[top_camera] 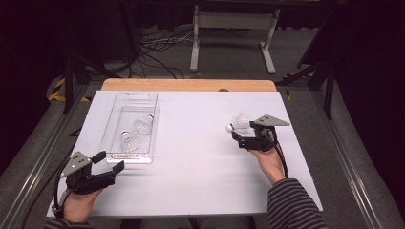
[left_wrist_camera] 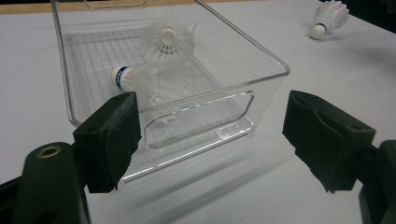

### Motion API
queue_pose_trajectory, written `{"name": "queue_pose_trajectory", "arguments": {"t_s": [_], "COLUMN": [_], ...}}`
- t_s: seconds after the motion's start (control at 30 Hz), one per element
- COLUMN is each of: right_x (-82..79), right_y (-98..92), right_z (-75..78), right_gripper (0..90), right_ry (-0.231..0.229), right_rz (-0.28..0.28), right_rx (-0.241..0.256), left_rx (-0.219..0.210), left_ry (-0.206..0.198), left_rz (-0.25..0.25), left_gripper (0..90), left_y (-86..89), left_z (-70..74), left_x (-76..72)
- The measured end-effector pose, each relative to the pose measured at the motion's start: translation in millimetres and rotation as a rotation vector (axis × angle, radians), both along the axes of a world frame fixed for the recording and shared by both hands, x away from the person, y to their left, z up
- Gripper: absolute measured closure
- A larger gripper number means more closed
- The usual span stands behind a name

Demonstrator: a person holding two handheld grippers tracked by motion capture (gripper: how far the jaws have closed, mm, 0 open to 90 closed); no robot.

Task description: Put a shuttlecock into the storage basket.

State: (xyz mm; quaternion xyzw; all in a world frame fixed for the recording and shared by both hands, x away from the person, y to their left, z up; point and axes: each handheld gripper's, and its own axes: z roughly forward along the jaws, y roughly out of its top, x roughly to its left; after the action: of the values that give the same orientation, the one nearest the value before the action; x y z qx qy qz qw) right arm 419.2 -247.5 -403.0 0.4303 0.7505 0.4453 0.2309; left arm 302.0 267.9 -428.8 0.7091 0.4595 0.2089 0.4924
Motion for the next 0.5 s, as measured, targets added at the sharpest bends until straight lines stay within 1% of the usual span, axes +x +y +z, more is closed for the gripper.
{"name": "queue_pose_trajectory", "arguments": {"t_s": [0.13,0.2,0.33,0.5], "right_x": [6.1,8.8,12.9,20.6], "right_y": [-0.3,-0.5,-2.2,-6.7], "right_z": [2.8,4.4,7.4,11.1], "right_gripper": [13.9,14.6,16.6,18.2], "right_ry": [0.010,0.023,0.039,0.087], "right_rz": [-0.012,-0.019,-0.026,-0.046], "right_rx": [-0.007,-0.007,0.000,0.012], "left_rx": [0.000,-0.001,0.000,-0.001], "left_ry": [0.000,-0.001,-0.001,-0.004], "left_rz": [0.000,0.000,-0.001,-0.002], "left_gripper": [20.0,20.0,20.0,20.0], "left_y": [0.1,0.2,0.2,0.6], "left_z": [0.1,0.2,0.2,0.3], "left_x": [-0.1,-0.2,-0.3,-0.3]}}
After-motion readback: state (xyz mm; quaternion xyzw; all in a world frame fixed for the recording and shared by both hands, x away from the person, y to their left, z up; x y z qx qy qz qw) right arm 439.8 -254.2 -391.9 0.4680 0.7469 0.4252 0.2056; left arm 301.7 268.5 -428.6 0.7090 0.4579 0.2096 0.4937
